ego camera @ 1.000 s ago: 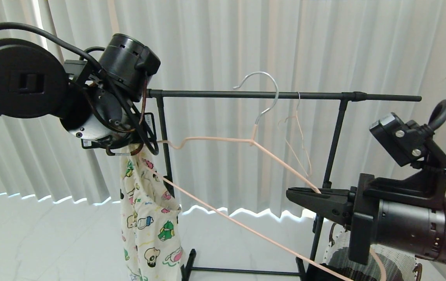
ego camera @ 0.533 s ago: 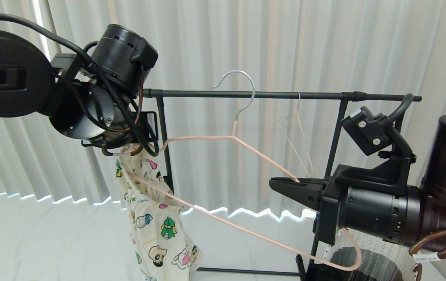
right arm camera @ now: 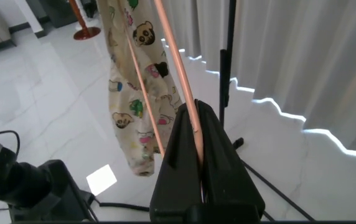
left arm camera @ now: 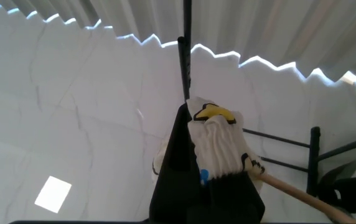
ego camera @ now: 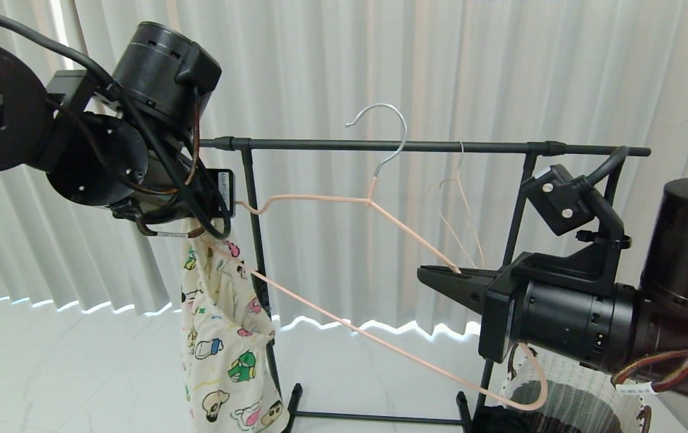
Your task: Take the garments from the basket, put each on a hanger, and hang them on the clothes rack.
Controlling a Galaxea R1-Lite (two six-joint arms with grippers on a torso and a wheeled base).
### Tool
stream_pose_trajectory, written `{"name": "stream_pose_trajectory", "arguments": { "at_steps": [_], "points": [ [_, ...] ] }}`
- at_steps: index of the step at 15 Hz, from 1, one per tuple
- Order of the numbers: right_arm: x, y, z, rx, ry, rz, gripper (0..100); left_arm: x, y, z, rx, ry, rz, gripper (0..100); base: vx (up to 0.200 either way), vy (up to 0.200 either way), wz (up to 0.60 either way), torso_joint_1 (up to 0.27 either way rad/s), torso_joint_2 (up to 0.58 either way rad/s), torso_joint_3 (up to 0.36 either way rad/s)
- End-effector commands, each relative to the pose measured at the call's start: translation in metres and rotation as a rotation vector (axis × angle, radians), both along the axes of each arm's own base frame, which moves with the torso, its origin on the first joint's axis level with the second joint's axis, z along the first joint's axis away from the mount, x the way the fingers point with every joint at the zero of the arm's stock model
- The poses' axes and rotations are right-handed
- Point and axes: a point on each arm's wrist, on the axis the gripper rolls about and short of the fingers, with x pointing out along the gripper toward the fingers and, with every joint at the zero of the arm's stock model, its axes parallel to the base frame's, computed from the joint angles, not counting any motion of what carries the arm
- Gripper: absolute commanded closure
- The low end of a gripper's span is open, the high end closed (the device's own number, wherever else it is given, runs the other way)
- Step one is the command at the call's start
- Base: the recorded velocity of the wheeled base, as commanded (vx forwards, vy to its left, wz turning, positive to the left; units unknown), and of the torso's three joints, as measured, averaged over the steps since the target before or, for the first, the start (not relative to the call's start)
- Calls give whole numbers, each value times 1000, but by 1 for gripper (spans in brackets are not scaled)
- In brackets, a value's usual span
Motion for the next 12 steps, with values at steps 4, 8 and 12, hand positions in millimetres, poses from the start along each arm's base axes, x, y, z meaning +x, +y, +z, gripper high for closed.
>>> {"name": "stream_pose_trajectory", "arguments": {
  "at_steps": [4, 8, 12],
  "points": [
    [10, 13, -9, 0, -4, -34, 100, -4, -5, 4, -61, -26, 20, 100, 0, 0, 0, 0, 0, 0],
    [21, 29, -14, 12, -4, -40, 100, -16, -18, 8, -109, -47, -14, 100, 0, 0, 0, 0, 0, 0],
    [20, 44, -15, 19, 6, -11, 100, -31, -41, 14, -142, -55, -118, 100, 0, 0, 0, 0, 0, 0]
  ]
}}
